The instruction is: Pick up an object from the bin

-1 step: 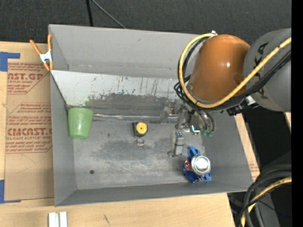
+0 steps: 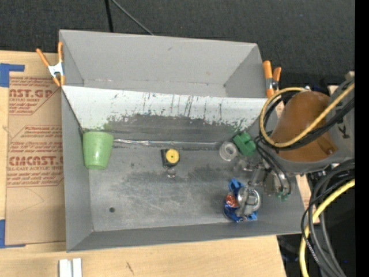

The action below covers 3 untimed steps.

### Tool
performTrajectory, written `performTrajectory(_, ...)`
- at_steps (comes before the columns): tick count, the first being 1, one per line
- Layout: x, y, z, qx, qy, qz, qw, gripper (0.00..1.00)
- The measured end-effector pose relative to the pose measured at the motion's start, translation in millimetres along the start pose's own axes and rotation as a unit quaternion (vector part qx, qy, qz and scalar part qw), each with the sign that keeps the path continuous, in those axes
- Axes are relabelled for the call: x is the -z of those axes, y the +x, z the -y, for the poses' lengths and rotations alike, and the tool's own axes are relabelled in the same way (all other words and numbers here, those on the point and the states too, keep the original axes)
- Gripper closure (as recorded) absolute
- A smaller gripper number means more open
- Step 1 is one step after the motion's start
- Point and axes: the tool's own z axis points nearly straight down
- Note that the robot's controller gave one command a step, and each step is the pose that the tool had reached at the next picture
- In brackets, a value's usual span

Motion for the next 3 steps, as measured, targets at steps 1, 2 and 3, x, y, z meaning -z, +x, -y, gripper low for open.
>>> performTrajectory(1, -61.1, -11.7, 15.5, -0.168, -0.003, 0.0012, 0.9858, 0.00)
performTrajectory(2, -60.0, -12.1, 14.2, -0.167, -0.004, 0.0011, 0.9859, 1.00)
performTrajectory(3, 90.3, -32.4, 26.7, -0.182, -0.002, 0.0073, 0.9833, 1.00)
